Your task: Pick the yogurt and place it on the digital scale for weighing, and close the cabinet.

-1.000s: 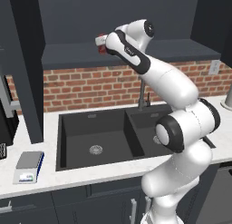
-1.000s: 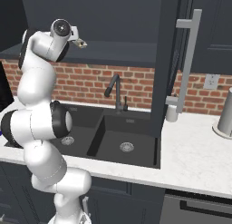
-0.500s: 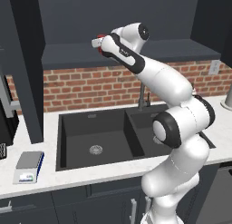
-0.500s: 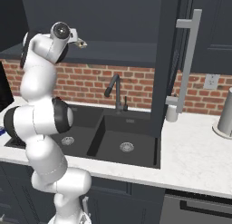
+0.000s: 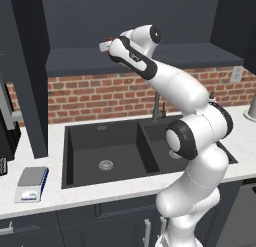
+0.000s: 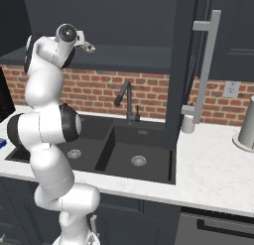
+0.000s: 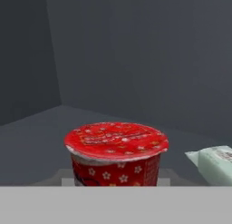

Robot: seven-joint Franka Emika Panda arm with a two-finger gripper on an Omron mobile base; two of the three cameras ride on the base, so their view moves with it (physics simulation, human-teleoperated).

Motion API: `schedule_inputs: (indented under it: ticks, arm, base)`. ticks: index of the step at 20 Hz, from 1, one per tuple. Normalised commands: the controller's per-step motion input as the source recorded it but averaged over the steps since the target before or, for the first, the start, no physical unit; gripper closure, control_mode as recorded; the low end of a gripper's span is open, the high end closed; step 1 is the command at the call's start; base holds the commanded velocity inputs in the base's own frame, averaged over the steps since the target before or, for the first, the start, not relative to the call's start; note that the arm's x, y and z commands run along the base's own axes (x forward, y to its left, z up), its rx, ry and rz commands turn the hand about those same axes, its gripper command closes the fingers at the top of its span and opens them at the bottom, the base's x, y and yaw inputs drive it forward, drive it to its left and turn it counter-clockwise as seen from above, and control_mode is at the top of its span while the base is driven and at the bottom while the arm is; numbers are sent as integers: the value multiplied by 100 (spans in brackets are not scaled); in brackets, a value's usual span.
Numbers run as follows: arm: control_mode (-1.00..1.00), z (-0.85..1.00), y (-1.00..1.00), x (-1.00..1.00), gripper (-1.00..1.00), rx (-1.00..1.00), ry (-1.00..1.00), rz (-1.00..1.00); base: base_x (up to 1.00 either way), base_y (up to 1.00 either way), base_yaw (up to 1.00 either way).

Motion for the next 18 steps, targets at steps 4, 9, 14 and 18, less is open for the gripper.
schedule_inputs:
  ticks: [4, 9, 14, 18]
  arm:
    - [-100, -4, 15, -5, 100, 0, 0, 0]
    - [-100, 9, 2, -73, 100, 0, -11, 0]
    - [-100, 4, 0, -100, 100, 0, -15, 0]
    - [-100, 0, 0, -100, 100, 0, -8, 0]
  base:
    - [0, 0, 0]
    - [0, 0, 0]
    - [0, 0, 0]
    - [0, 0, 0]
